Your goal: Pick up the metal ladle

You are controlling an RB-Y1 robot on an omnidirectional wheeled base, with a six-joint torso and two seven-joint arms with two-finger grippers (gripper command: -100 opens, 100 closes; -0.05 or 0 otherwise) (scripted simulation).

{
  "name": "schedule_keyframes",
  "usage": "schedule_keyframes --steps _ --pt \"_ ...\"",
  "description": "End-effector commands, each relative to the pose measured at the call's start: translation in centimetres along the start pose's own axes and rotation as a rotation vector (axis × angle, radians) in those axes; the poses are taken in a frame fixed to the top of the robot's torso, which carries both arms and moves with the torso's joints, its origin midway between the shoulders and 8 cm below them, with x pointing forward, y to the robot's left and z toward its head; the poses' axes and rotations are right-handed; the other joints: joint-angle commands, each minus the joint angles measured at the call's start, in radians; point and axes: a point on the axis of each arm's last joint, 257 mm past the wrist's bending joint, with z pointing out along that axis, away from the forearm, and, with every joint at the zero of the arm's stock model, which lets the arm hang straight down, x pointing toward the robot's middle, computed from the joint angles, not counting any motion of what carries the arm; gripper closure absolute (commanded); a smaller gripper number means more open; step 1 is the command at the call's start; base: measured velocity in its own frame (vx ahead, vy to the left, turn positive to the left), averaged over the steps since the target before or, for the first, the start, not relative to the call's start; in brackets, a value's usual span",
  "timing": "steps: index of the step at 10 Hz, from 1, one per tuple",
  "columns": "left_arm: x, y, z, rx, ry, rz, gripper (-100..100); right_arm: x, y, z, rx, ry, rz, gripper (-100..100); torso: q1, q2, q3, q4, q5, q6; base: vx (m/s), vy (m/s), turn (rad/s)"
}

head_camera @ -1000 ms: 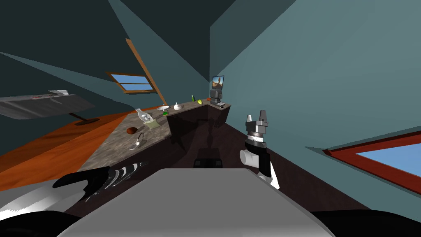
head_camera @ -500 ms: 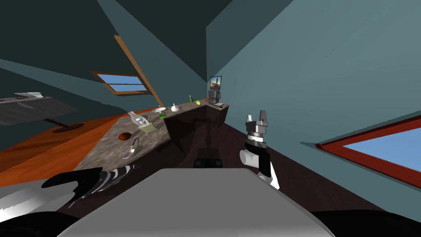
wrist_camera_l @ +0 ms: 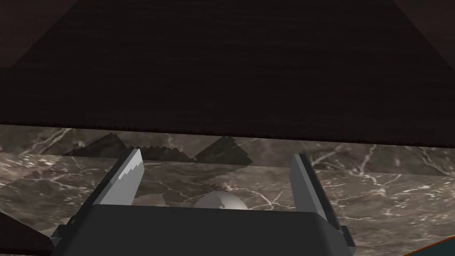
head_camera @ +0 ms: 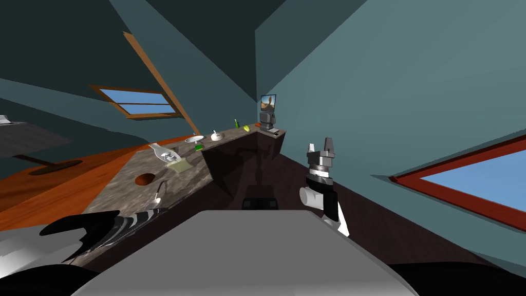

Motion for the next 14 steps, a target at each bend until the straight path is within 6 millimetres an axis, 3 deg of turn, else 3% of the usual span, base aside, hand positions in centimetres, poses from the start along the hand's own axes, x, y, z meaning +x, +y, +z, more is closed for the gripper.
schedule_keyframes --steps 1,2,3,5,6,11,12,13,14 --pt "-0.7 2.2 -0.5 -0.056 -0.003 -0.008 -100 0.0 0.0 0.0 0.000 0.000 0.000 0 0.000 0.000 0.000 0.000 0.000 0.000 0.108 0.205 -0.317" --pt "-0.7 2.2 -0.5 -0.056 -0.003 -0.008 -100 0.0 0.0 0.0 0.000 0.000 0.000 0 0.007 -0.003 -0.002 -0.001 0.001 0.001 0.137 0.199 -0.125" --pt "-0.9 3.6 -0.8 -0.091 -0.002 -0.013 -100 0.0 0.0 0.0 0.000 0.000 0.000 0 0.008 -0.005 -0.003 -0.001 0.003 -0.001 0.179 0.144 -0.104" --pt "-0.9 3.6 -0.8 -0.091 -0.002 -0.013 -100 0.0 0.0 0.0 0.000 0.000 0.000 0 0.003 -0.006 -0.004 -0.002 0.001 0.000 0.082 0.082 -0.032" --pt "-0.8 5.9 -1.3 -0.147 0.004 -0.018 -100 0.0 0.0 0.0 0.000 0.000 0.000 0 -0.001 -0.002 -0.002 -0.001 0.001 -0.001 0.094 0.114 -0.192" --pt "-0.8 5.9 -1.3 -0.146 0.004 -0.018 -100 0.0 0.0 0.0 0.000 0.000 0.000 0 -0.005 0.002 0.001 0.000 -0.001 -0.001 0.048 0.049 -0.023" --pt "-0.8 5.9 -1.3 -0.147 0.004 -0.020 0 0.0 0.0 0.0 0.000 0.000 0.000 0 -0.006 0.003 0.001 0.001 -0.001 -0.001 0.000 0.000 0.000" --pt "-0.4 6.5 -1.0 -0.147 0.004 -0.025 -100 0.0 0.0 0.0 0.000 0.000 0.000 0 -0.006 0.003 0.002 0.001 -0.001 -0.001 0.013 0.005 -0.039" --pt "-0.1 6.8 -0.9 -0.148 0.003 -0.028 -100 0.0 0.0 0.0 0.000 0.000 0.000 0 -0.006 0.002 0.001 0.001 -0.001 -0.001 0.025 0.011 -0.045"
